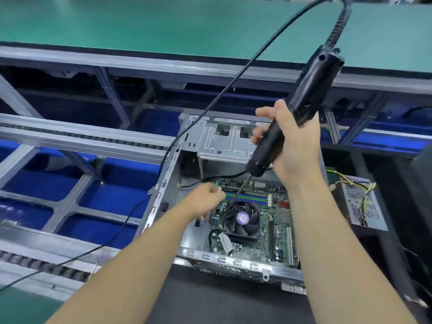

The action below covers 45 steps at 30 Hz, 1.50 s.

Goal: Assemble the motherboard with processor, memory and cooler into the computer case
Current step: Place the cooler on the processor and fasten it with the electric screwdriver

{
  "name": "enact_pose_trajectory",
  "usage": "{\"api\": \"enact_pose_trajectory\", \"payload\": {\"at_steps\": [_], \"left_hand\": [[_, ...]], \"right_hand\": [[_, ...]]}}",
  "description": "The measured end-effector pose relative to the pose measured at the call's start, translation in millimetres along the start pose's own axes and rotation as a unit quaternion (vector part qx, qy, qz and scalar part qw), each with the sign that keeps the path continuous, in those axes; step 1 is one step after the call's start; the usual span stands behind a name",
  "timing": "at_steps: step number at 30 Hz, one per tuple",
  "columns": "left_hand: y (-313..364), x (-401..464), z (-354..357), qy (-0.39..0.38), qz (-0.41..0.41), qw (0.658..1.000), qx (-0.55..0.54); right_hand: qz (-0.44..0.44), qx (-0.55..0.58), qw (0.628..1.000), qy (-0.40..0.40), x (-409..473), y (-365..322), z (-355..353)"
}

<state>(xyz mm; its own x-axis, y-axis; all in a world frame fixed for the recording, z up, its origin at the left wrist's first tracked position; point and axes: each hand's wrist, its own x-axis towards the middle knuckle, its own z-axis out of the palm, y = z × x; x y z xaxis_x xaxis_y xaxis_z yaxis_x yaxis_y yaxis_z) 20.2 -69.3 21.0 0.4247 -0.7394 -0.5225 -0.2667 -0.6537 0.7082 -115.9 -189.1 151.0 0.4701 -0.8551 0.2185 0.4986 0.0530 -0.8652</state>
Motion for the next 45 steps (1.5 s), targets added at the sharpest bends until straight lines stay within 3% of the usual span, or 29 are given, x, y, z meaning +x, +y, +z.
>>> {"api": "enact_pose_trajectory", "payload": {"at_steps": [4, 9, 12, 19, 28, 45], "left_hand": [[-2.0, 8.9, -15.3, -0.072, -0.043, 0.996, 0.024], [4.8, 10.3, -28.2, -0.229, -0.029, 0.949, 0.215], [-0.9, 6.8, -19.5, -0.269, -0.019, 0.942, 0.199], [-13.1, 3.7, 7.1, -0.173, -0.016, 0.955, 0.240], [-15.9, 7.4, 12.4, -0.200, -0.072, 0.953, 0.218], [-13.8, 12.4, 13.8, -0.219, -0.038, 0.935, 0.277]], "right_hand": [[0.002, 0.024, 1.000, 0.015, 3.0, 5.0, 4.2], [0.001, 0.000, 1.000, 0.019, -0.5, 11.4, 9.4], [-0.023, -0.049, 0.998, 0.029, -3.1, 16.7, 12.8], [-0.035, -0.009, 0.998, 0.047, -5.7, 21.7, 11.8], [-0.035, 0.034, 0.996, 0.076, -9.8, 14.2, 16.1], [-0.051, -0.012, 0.997, 0.053, -11.4, 19.5, 24.1]]}}
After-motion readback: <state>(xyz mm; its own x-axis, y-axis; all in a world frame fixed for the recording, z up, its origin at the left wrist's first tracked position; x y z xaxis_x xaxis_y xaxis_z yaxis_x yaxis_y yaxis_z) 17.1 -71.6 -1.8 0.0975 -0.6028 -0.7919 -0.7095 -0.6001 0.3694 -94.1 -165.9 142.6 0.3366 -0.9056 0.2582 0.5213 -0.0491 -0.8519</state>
